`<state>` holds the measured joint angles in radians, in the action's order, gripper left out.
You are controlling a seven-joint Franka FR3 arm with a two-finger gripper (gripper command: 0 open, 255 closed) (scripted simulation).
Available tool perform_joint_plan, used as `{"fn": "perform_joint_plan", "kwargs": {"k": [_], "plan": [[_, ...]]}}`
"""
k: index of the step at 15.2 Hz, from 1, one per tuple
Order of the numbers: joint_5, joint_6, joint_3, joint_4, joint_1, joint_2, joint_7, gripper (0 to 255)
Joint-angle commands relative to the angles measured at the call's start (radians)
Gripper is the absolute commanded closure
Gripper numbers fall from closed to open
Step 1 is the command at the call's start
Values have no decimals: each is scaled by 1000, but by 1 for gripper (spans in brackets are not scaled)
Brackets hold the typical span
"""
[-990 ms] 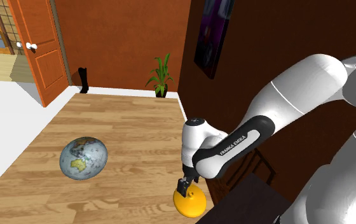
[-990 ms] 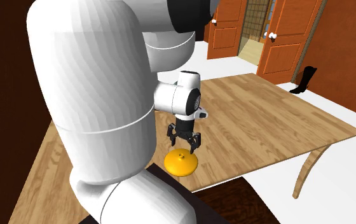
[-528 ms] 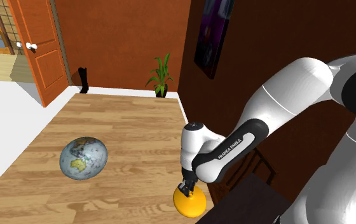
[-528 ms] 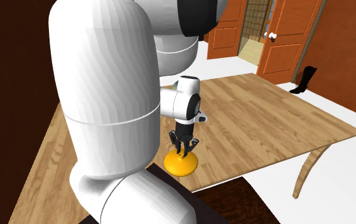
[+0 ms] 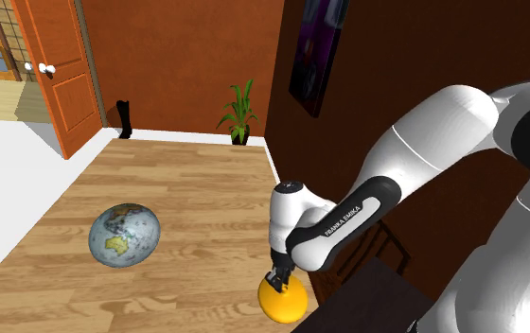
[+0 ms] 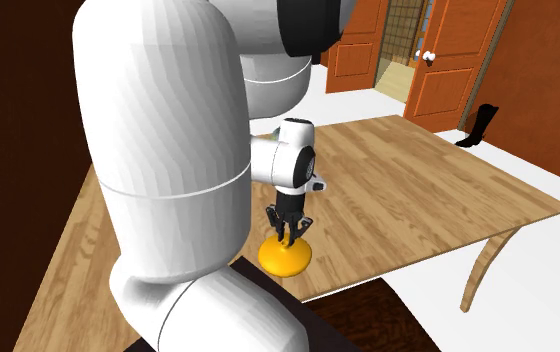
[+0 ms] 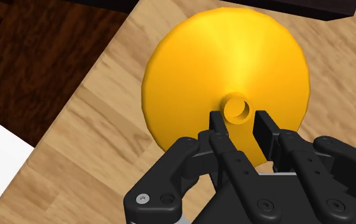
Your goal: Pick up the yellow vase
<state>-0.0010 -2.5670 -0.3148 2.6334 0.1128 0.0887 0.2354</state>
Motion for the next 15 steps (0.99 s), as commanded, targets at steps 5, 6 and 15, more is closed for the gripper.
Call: {"fn": "perform_joint_plan", "kwargs": {"k": [5, 6, 15], "plan": [[46, 86, -8, -2, -1, -87, -33, 255], [53, 102, -9, -3, -1, -102, -38, 255], [95, 233, -5, -22, 5, -218, -68, 255]]}}
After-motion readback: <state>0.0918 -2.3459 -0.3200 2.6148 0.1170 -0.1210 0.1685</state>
